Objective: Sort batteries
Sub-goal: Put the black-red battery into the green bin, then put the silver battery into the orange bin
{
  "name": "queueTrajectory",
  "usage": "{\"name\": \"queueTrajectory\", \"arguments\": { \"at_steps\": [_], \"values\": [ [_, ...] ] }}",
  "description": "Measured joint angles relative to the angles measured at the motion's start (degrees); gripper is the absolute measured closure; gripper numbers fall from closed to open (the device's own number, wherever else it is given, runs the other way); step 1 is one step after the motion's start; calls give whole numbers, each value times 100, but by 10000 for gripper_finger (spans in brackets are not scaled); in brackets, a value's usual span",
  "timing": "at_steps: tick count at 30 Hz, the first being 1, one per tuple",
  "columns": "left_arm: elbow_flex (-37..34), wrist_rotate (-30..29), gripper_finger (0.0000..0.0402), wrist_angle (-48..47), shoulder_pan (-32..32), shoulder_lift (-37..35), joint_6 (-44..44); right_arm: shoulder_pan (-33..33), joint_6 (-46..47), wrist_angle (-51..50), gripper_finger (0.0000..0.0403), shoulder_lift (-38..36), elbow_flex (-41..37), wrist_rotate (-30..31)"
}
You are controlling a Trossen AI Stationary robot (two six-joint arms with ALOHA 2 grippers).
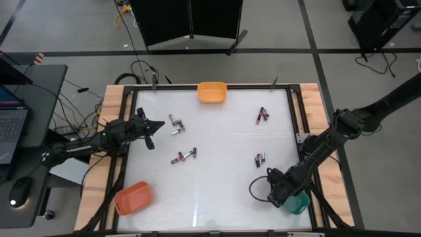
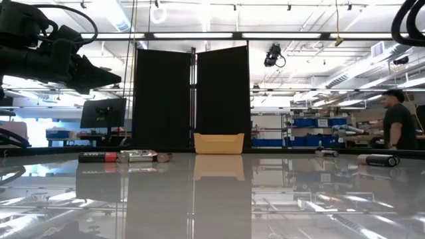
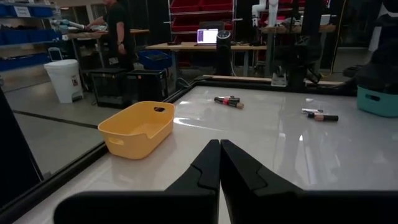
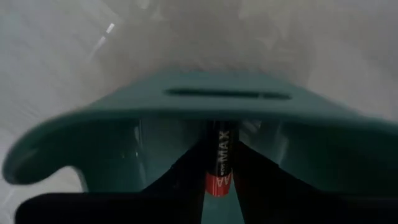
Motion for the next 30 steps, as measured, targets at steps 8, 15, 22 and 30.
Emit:
{"name": "queueTrajectory", "arguments": {
  "at_steps": [8,15,22,30],
  "values": [
    [0,15,385,-1,0,0,0,0,-164,-548,279,2,615,-81],
    [0,15,385,4,0,0,10,-86,-616,-1879,249,2,1549,-208],
    [0,15,385,-22,1,0,34,-303,-1276,-3083,275,2,2438,-6],
    [0,13,385,-22,0,0,35,-1006,-2847,-2711,391,2,2269,838]
  ]
}}
